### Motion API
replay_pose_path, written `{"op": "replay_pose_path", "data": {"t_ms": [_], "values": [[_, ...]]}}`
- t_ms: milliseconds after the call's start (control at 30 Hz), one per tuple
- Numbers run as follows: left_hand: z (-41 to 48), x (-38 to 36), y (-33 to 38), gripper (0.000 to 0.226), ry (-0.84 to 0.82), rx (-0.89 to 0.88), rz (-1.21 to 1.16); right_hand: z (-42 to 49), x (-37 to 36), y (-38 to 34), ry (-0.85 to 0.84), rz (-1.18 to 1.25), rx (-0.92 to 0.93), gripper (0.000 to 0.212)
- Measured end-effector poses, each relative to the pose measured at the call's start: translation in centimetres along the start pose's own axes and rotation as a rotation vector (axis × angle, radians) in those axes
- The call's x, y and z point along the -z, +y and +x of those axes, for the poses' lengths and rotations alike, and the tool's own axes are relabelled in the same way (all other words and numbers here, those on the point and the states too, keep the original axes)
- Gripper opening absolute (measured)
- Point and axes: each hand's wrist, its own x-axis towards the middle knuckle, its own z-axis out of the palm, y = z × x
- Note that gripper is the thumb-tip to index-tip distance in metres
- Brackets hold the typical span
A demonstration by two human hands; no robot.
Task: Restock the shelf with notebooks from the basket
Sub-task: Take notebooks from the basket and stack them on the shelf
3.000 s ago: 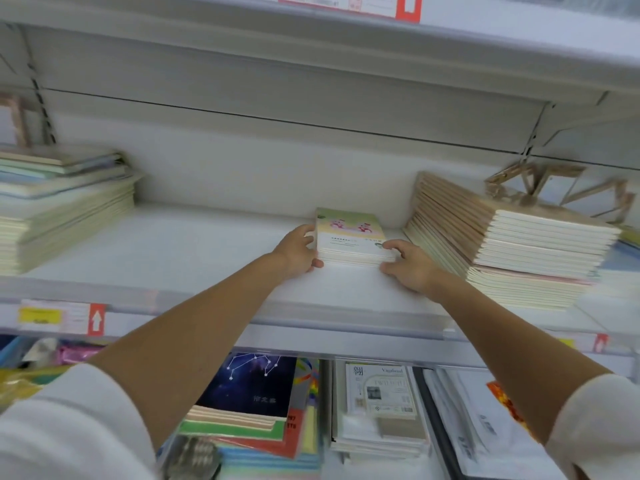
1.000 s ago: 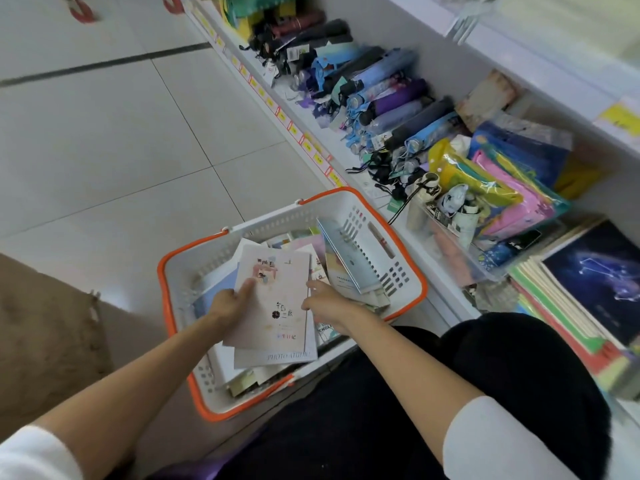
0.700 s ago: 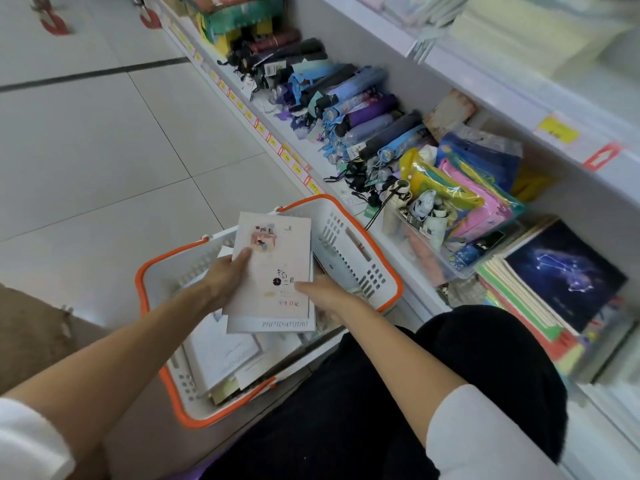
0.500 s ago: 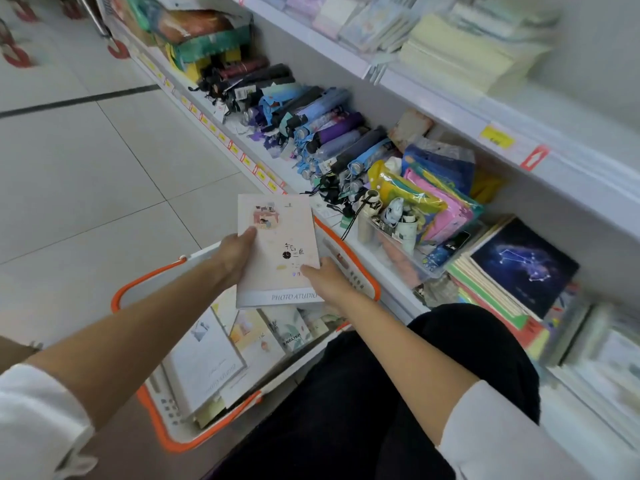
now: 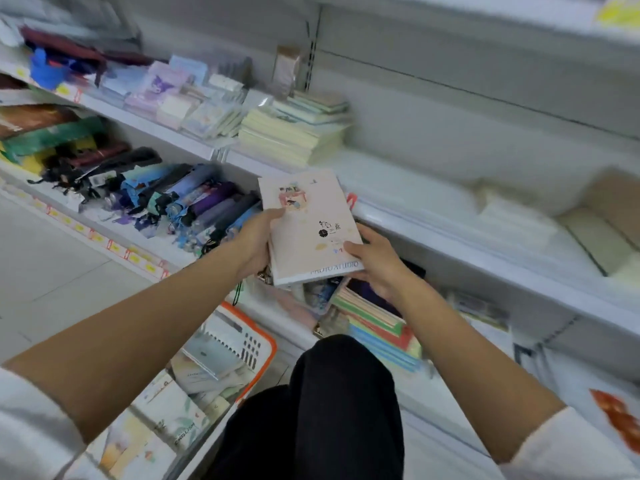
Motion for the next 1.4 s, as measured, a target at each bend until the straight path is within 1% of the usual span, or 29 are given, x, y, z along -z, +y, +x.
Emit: {"op": "replay_pose_path", "data": {"t_ms": [67,133,233,300,367,433,500,567,633,700,767,833,900,967,1033,1100,1133,1167,1200,1300,1400], "values": [[0.7,-3.3,0.7,0.032,-0.088,0.029,0.054,-0.5,3.5,-1.0,0.057,0.091,-0.002,0.031],[1.0,-6.7,1.0,0.027,-0.189,0.027,0.124,-0.8,7.1,-1.9,0.156,0.159,0.005,0.031],[1.0,-12.3,1.1,0.023,-0.315,-0.005,0.18,-1.3,12.7,-3.3,0.3,0.241,0.012,0.037],[1.6,-15.8,1.0,0.031,-0.356,-0.03,0.182,-1.9,16.1,-4.1,0.37,0.259,0.019,0.04],[2.3,-19.6,0.7,0.046,-0.36,-0.062,0.203,-2.4,19.4,-4.6,0.427,0.287,0.051,0.043],[2.8,-23.2,0.2,0.051,-0.353,-0.102,0.254,-2.8,22.3,-5.1,0.489,0.296,0.059,0.044],[3.5,-26.4,-0.5,0.05,-0.346,-0.122,0.289,-2.2,24.8,-5.2,0.585,0.287,0.057,0.043],[4.8,-29.6,-1.2,0.047,-0.356,-0.132,0.331,-1.1,27.2,-5.2,0.689,0.26,0.051,0.037],[6.4,-32.3,-1.9,0.047,-0.367,-0.136,0.364,0.1,29.3,-5.1,0.746,0.18,0.015,0.023],[7.8,-34.4,-2.4,0.045,-0.362,-0.157,0.395,1.1,31.0,-4.7,0.823,0.097,-0.02,0.023],[9.2,-36.0,-3.1,0.041,-0.357,-0.192,0.463,1.6,32.2,-4.3,0.878,0.039,-0.035,0.016],[10.6,-36.8,-3.9,0.034,-0.364,-0.224,0.581,1.9,33.2,-3.7,0.883,-0.065,-0.044,0.019],[11.8,-36.8,-4.8,0.029,-0.355,-0.253,0.676,2.0,33.9,-3.2,0.881,-0.194,-0.046,0.026],[12.4,-36.5,-5.2,0.03,-0.343,-0.257,0.671,2.0,34.8,-2.6,0.831,-0.22,-0.016,0.041],[12.4,-35.8,-5.0,0.039,-0.423,-0.258,0.666,1.7,35.7,-1.9,0.66,-0.254,0.016,0.059],[12.3,-35.1,-4.4,0.055,-0.545,-0.26,0.747,1.4,36.3,-1.5,0.491,-0.372,-0.004,0.067],[12.2,-34.8,-4.2,0.061,-0.585,-0.263,0.799,1.3,36.4,-1.3,0.461,-0.431,-0.009,0.071],[12.3,-34.7,-4.0,0.064,-0.603,-0.275,0.84,1.4,36.7,-1.1,0.472,-0.476,-0.008,0.074],[12.6,-34.7,-4.0,0.064,-0.595,-0.292,0.86,1.6,37.0,-1.0,0.502,-0.51,0.01,0.073],[14.0,-35.3,-4.4,0.057,-0.482,-0.375,0.846,3.1,37.8,-0.5,0.571,-0.562,0.069,0.065],[15.4,-36.3,-5.0,0.053,-0.424,-0.399,0.834,4.6,38.3,-0.4,0.599,-0.515,0.079,0.054]]}}
